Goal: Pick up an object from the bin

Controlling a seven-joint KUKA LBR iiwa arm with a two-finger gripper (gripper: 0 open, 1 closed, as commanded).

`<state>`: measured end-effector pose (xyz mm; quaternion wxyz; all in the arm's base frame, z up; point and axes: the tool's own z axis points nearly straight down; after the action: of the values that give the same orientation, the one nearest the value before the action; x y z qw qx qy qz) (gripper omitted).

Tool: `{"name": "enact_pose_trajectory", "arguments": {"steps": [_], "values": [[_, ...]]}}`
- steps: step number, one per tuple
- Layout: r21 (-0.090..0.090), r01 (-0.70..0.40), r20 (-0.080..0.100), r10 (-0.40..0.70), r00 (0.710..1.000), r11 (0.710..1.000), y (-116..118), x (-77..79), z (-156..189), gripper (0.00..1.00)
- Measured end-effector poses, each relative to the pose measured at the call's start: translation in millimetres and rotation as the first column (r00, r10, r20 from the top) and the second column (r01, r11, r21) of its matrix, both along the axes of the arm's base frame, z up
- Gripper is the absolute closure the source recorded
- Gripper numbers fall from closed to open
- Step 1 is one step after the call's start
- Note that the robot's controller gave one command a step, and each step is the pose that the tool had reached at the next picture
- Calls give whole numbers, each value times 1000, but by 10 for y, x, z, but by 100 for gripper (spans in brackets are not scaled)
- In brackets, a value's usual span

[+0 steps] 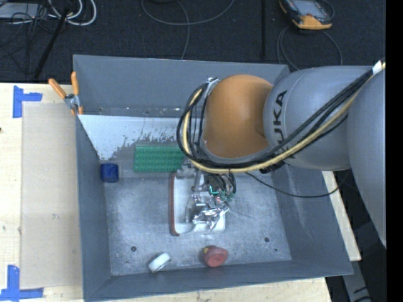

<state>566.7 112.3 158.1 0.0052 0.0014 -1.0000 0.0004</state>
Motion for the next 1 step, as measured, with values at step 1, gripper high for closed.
{"name": "enact_pose_trajectory", "arguments": {"steps": [1], "values": [[6, -389, 5, 389, 921, 921, -627, 85, -596, 0]]}}
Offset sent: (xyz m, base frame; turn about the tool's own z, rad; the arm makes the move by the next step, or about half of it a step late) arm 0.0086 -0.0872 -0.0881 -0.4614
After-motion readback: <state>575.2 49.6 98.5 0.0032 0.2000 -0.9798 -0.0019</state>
